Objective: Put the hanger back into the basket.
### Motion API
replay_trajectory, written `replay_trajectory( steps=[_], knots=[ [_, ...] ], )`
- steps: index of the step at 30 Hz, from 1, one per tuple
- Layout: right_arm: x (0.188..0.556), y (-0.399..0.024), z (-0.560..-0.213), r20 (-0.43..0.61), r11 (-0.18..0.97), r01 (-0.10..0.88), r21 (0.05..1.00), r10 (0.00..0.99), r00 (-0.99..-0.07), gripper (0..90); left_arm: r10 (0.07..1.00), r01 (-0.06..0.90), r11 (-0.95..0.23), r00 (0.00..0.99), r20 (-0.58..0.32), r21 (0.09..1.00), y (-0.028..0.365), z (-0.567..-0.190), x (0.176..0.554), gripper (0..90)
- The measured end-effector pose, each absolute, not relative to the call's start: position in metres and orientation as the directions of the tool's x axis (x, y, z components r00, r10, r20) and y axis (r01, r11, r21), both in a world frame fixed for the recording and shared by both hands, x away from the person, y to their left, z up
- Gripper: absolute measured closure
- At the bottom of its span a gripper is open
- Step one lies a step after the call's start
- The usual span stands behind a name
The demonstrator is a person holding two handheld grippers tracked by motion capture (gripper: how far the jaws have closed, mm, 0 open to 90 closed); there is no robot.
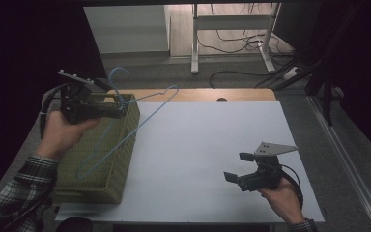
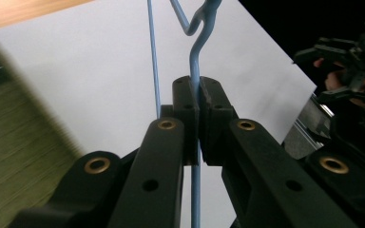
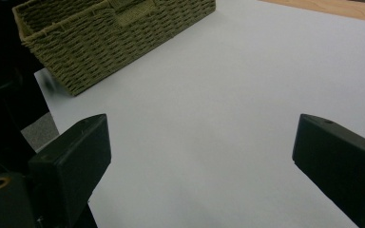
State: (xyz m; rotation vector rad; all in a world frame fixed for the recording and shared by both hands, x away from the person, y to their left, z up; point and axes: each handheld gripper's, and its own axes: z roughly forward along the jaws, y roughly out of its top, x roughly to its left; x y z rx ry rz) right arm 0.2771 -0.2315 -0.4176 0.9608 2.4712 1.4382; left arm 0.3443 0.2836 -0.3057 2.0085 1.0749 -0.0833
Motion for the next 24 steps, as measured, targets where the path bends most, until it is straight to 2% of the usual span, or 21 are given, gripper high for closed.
replay_trajectory(
  steps=[13,24],
  knots=[
    [0.273,-0.249,-0.426,0.228,0.316,0.496,0.809,0.609,-0.760,4.6,0.751,0.738,-0.215,0.544,-0.375,0.639,0.368,-0.328,0.340,87.5],
    [0.274,-0.259,-0.426,0.231,0.297,0.507,0.809,0.632,-0.740,4.6,0.771,0.745,-0.180,0.513,-0.378,0.643,0.410,-0.358,0.337,87.5]
  ],
)
